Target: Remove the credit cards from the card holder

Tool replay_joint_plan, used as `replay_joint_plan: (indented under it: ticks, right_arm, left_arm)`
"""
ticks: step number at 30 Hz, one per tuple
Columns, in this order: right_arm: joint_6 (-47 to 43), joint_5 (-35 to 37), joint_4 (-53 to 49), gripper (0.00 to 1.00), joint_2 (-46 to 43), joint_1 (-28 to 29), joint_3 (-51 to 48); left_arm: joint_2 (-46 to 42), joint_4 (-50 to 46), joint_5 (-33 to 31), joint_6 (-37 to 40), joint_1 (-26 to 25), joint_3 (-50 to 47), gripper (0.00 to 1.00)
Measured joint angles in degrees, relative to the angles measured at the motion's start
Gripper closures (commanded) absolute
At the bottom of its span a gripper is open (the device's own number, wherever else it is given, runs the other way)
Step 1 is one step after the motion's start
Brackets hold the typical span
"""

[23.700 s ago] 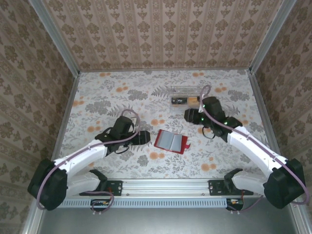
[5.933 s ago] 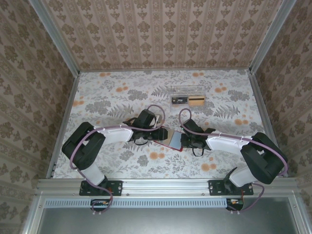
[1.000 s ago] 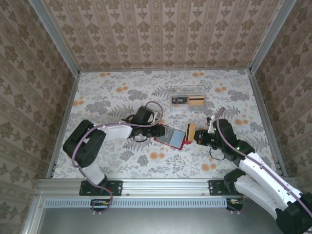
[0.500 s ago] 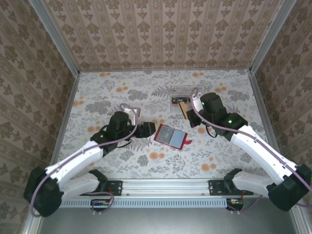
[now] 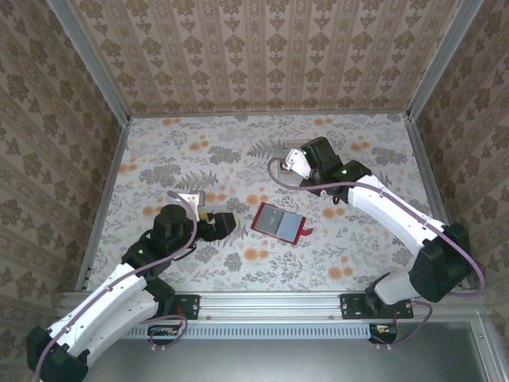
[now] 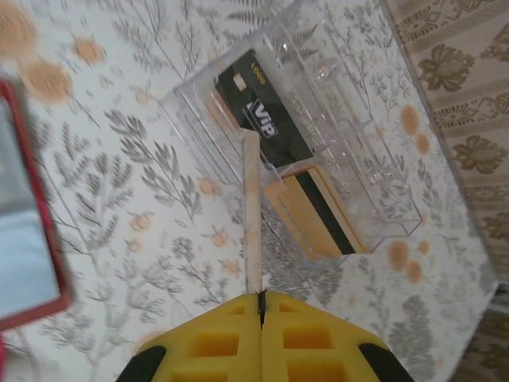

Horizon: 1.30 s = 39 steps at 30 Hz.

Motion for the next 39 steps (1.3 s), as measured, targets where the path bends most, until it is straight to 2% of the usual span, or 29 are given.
replay_joint_plan:
  ticks: [11,20,30,39]
  right_arm:
    - [-17.86,5.18,7.63,1.0,8.48,-3.04,0.07]
    - [-28.22,5.49,12.87,1.0,10.62,-6.16,-0.17]
    - [-31.1,1.46,13.31,1.0,10.62,-9.64,-0.5]
    - [-31.98,-2.8,16.13,1.0,9.38,-11.82,-6.05]
  left_arm:
    - [-1.57,-2.62,-1.22,0.0,0.13,-0.63,0.0]
    - [-3.17,-3.74,-2.05,0.0,0.74,-0.68,0.0]
    - [-3.17,-4.81,-2.69,0.0,1.27,-1.11,0.0]
    - [-3.08,-5.29,-3.08,0.0,1.55,-1.33,0.0]
